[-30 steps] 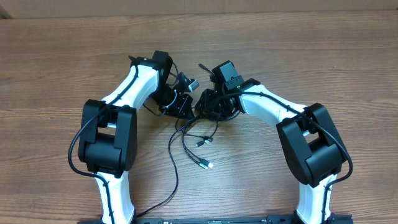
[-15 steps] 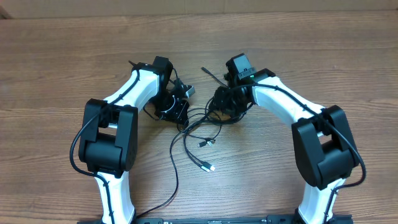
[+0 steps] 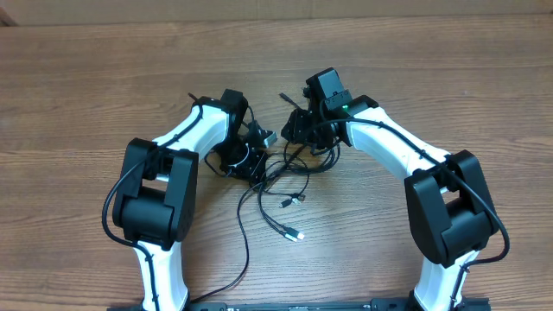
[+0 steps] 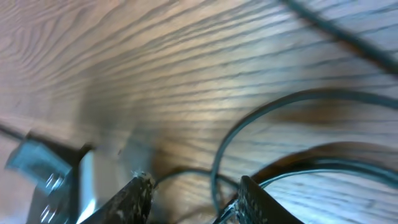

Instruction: Untangle cables

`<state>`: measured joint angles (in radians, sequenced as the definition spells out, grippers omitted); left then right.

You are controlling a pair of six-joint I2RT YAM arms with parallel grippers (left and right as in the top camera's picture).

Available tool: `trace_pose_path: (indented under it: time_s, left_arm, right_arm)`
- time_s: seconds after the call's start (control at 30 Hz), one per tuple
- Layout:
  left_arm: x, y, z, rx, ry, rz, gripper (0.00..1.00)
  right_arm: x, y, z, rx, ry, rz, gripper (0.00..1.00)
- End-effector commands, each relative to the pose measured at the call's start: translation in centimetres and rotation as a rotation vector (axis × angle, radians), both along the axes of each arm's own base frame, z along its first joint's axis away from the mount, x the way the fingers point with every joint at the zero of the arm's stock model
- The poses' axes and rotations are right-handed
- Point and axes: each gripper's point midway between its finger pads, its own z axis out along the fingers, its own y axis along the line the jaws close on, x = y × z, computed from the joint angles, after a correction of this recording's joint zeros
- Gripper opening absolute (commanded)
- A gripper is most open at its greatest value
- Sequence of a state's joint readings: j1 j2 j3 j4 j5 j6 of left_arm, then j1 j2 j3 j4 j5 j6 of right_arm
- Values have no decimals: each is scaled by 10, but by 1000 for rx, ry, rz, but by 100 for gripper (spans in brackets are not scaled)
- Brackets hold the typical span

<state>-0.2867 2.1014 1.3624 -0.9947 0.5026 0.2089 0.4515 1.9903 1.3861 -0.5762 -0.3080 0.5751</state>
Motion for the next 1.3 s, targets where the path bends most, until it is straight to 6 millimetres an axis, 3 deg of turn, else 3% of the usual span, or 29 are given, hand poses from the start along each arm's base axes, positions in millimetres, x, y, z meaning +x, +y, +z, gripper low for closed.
trace_pose_path:
  time_s: [0.0,0.2,0.33,0.6,0.9,1.13,1.27]
  left_arm:
    - [-13,19,-19,124,27,11,14]
    - [-10,47,-37,309,5,100,13]
    - [-7,47,-38,311,-9,106,13]
    - [-5,46,-38,307,-18,108,14]
    - [-4,46,-38,309,-17,114,18]
    - [-4,46,-38,309,-16,114,19]
    - [-4,46,-38,309,-17,115,19]
  right_arm:
    - [15,-16,-14,-104,-19,-105,46]
    - [27,-40,-19,-187,-53,-167,56]
    - [28,-69,-24,-233,-12,-207,57]
    - [9,-102,-33,-324,58,-107,58]
    - [4,-139,-40,-506,60,-131,57]
    - [-6,-150,-61,-562,68,-137,52]
    - [-1,-159,-66,-612,40,-157,47]
